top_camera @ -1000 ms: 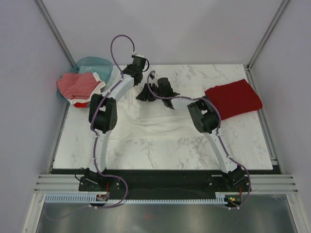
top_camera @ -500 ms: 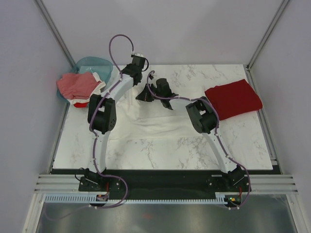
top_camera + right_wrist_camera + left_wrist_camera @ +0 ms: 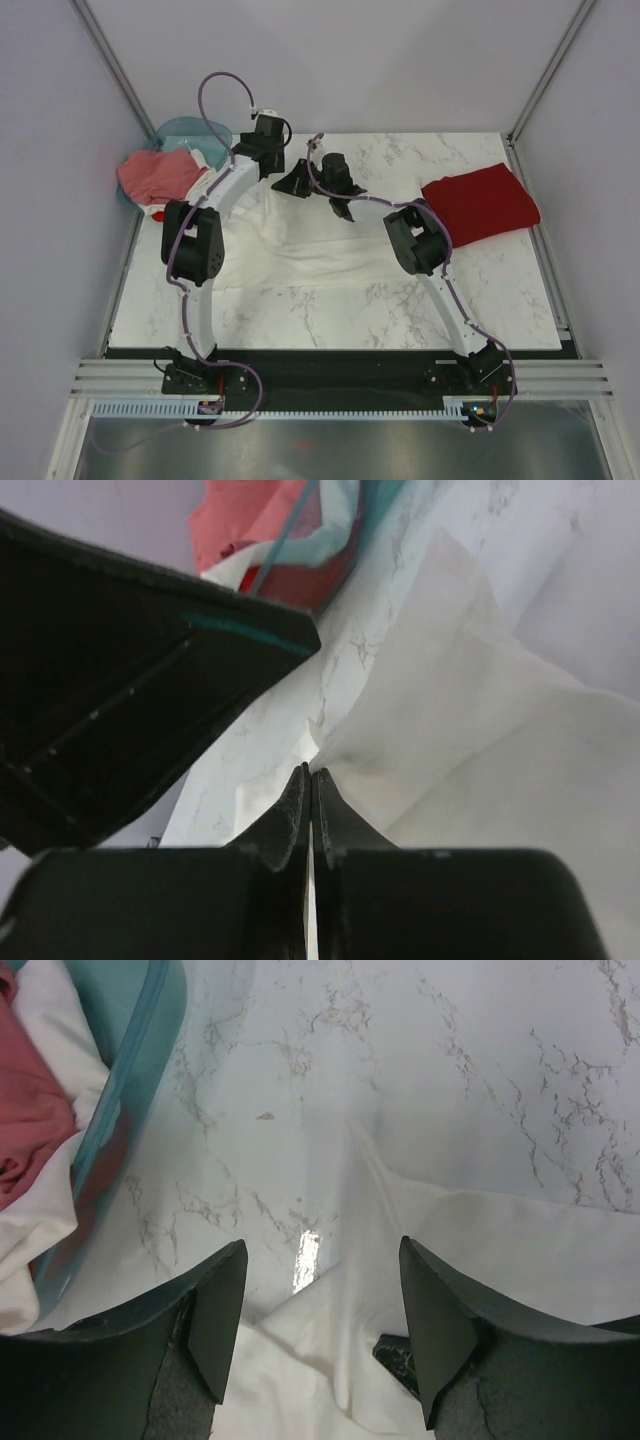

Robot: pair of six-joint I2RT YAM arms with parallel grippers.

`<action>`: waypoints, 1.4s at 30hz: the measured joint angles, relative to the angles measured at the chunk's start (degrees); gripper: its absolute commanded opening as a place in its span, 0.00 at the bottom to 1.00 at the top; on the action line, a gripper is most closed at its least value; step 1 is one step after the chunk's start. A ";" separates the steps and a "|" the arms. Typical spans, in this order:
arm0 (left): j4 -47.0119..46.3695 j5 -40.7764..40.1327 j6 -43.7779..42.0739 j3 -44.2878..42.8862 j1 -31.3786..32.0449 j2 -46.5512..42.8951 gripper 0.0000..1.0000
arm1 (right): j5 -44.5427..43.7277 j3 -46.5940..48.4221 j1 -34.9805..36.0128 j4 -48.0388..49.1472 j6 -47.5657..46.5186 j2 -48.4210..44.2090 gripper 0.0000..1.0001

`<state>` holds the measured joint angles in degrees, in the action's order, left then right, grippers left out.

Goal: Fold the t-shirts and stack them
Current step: Fold the tshirt

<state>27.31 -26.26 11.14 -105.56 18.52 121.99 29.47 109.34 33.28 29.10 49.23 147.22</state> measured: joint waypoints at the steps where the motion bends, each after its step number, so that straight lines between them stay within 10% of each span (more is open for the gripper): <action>1: -0.02 0.07 0.50 0.96 -0.15 -1.01 0.70 | -0.20 0.79 0.00 0.02 0.59 0.00 0.00; 28: -3.19 8.41 5.14 26.08 -1.16 -18.14 0.63 | -8.68 14.45 2.12 -0.28 9.49 5.86 0.03; 35: -3.52 8.83 5.31 21.90 -1.62 -11.63 0.42 | -8.79 14.49 2.14 0.04 11.23 5.88 0.02; 38: -3.39 8.92 5.75 21.81 -2.75 -10.34 0.25 | -8.79 14.47 2.12 0.20 11.65 5.88 0.08; 42: -3.39 9.99 7.08 21.81 -4.98 -9.94 0.02 | -8.61 14.10 2.12 0.68 12.44 5.88 0.59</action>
<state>23.92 -16.27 18.22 -83.74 13.54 112.05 20.86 123.44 35.40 29.78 61.67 153.10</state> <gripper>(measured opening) 0.097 0.371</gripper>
